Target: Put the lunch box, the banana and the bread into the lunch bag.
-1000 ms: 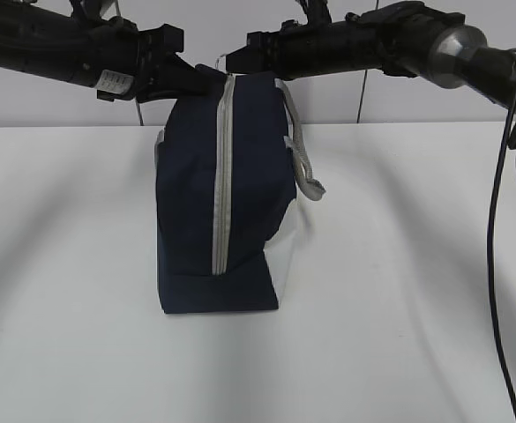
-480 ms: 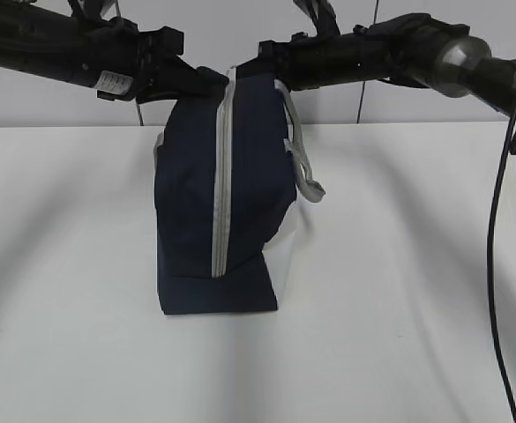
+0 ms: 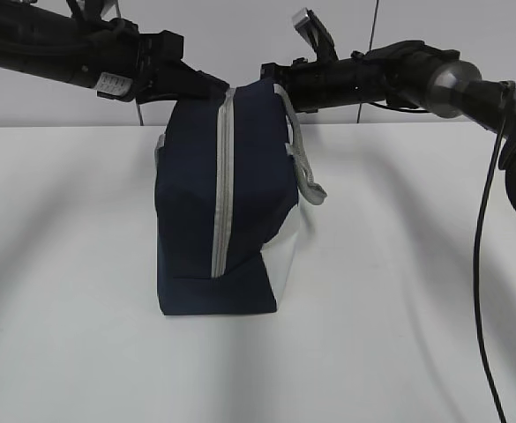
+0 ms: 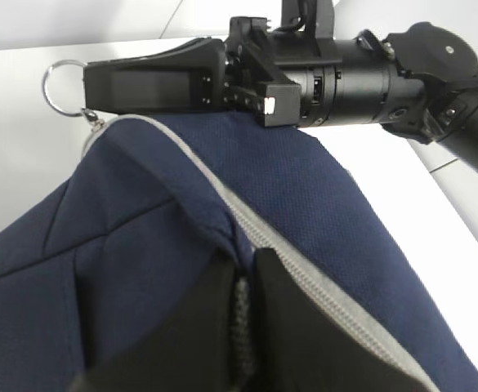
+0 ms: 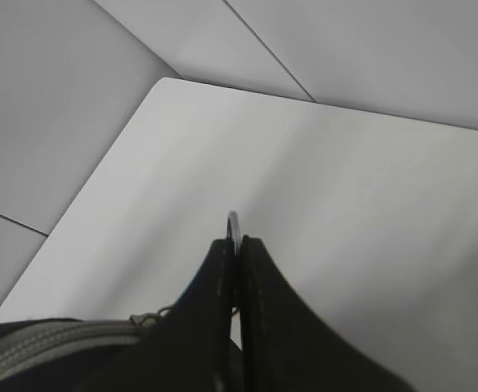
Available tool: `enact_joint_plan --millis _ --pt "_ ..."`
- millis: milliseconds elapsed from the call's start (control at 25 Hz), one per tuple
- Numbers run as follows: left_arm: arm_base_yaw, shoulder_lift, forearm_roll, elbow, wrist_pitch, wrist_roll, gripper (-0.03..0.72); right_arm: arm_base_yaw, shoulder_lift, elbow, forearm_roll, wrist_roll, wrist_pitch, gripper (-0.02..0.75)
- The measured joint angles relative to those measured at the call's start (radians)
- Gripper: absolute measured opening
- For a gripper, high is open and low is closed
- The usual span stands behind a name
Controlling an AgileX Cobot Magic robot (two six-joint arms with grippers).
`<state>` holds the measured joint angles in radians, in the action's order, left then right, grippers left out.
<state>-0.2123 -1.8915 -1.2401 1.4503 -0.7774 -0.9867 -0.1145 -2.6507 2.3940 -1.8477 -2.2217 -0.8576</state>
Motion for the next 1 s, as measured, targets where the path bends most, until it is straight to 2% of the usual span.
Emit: enact_joint_plan --millis 560,640,680,760,880,920,1000 --pt "0.000 0.000 -0.004 0.000 -0.005 -0.003 0.029 0.004 -0.015 0.012 0.003 -0.006 -0.007 -0.015" --pt "0.000 0.000 -0.009 0.000 -0.006 -0.003 0.036 0.005 -0.015 0.014 -0.001 -0.011 -0.011 0.008" --pt "0.000 0.000 -0.009 0.000 -0.006 -0.004 0.050 0.005 -0.015 0.014 -0.003 -0.012 -0.011 0.035" --pt "0.000 0.001 -0.011 0.000 -0.007 -0.005 0.104 0.011 -0.007 0.014 -0.019 -0.012 -0.007 0.156" --pt "0.003 0.001 -0.020 0.000 -0.011 -0.006 0.293 0.017 0.033 0.005 -0.032 -0.010 -0.003 0.397" --pt "0.008 0.001 -0.020 0.000 -0.013 -0.003 0.351 0.017 0.058 -0.005 -0.032 0.003 -0.003 0.456" --pt "0.024 0.002 -0.021 0.000 -0.017 0.011 0.451 0.019 0.128 -0.049 -0.032 0.037 0.005 0.509"
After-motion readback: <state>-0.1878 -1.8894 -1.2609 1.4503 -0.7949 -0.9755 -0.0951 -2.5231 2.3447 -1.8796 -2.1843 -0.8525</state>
